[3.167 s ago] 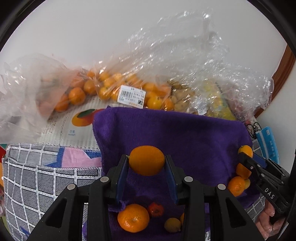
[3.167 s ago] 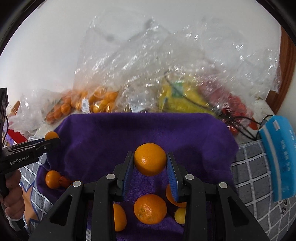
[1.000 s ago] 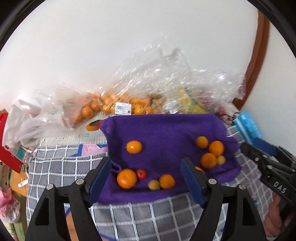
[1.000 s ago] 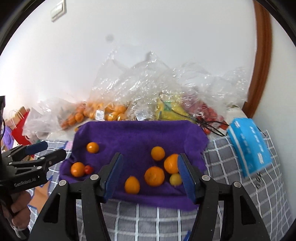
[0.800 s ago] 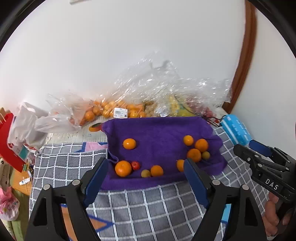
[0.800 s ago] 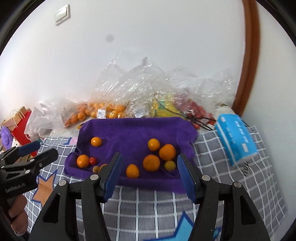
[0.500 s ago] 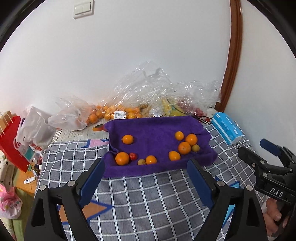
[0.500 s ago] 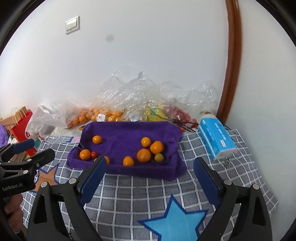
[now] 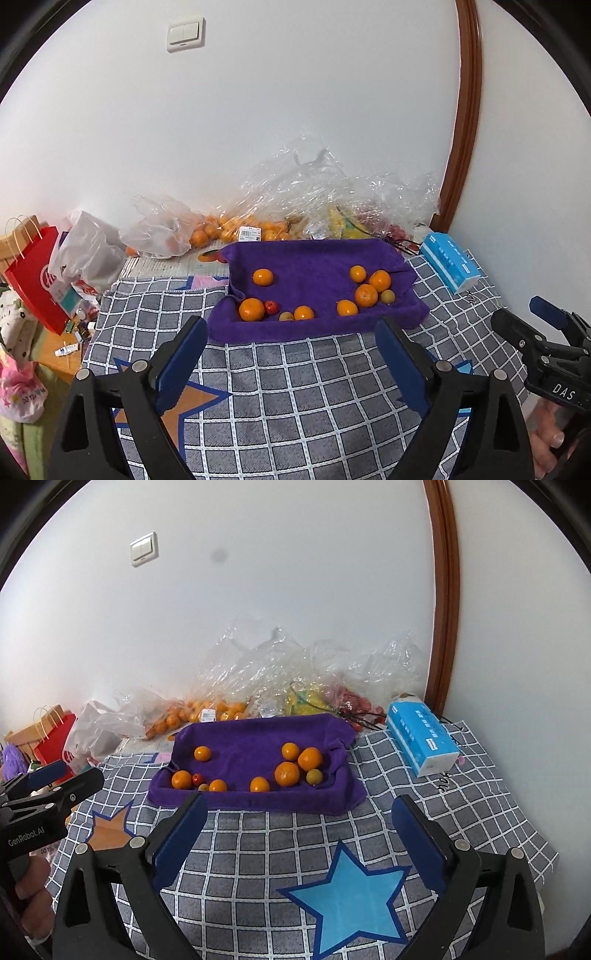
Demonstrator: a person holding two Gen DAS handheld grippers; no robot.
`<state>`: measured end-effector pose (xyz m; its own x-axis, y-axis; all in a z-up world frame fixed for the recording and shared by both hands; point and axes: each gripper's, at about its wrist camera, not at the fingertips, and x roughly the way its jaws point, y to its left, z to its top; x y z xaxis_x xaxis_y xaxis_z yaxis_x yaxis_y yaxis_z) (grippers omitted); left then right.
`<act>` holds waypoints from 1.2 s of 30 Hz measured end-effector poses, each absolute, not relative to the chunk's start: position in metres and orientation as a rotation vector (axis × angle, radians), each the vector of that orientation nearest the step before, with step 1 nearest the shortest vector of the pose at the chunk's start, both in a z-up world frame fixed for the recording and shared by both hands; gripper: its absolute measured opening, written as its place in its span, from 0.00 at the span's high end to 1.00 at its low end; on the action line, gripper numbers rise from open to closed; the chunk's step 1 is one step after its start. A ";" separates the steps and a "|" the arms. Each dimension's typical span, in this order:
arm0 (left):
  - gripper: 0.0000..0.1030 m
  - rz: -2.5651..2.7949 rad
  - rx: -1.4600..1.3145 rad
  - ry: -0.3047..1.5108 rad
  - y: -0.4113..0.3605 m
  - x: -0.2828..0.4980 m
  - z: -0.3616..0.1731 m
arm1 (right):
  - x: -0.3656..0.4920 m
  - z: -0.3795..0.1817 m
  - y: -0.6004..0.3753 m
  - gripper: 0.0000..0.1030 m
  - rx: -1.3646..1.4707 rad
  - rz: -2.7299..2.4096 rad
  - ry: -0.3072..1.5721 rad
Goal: Organize fruits
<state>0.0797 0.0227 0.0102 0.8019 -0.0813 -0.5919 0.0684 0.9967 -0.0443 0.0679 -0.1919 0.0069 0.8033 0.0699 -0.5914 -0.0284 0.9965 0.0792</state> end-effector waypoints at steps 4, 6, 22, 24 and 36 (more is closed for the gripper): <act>0.11 -0.096 -0.034 0.640 0.021 0.076 0.011 | 0.065 0.007 -0.191 0.04 0.060 0.051 0.633; 0.11 -0.096 -0.033 0.639 0.021 0.075 0.011 | 0.064 0.007 -0.191 0.04 0.059 0.050 0.634; 0.10 -0.094 -0.041 0.637 0.021 0.072 0.013 | 0.057 0.007 -0.190 0.04 0.060 0.042 0.630; 0.10 -0.093 -0.042 0.637 0.021 0.072 0.013 | 0.057 0.008 -0.190 0.04 0.060 0.045 0.631; 0.10 -0.093 -0.040 0.634 0.020 0.071 0.014 | 0.055 0.008 -0.190 0.04 0.060 0.045 0.629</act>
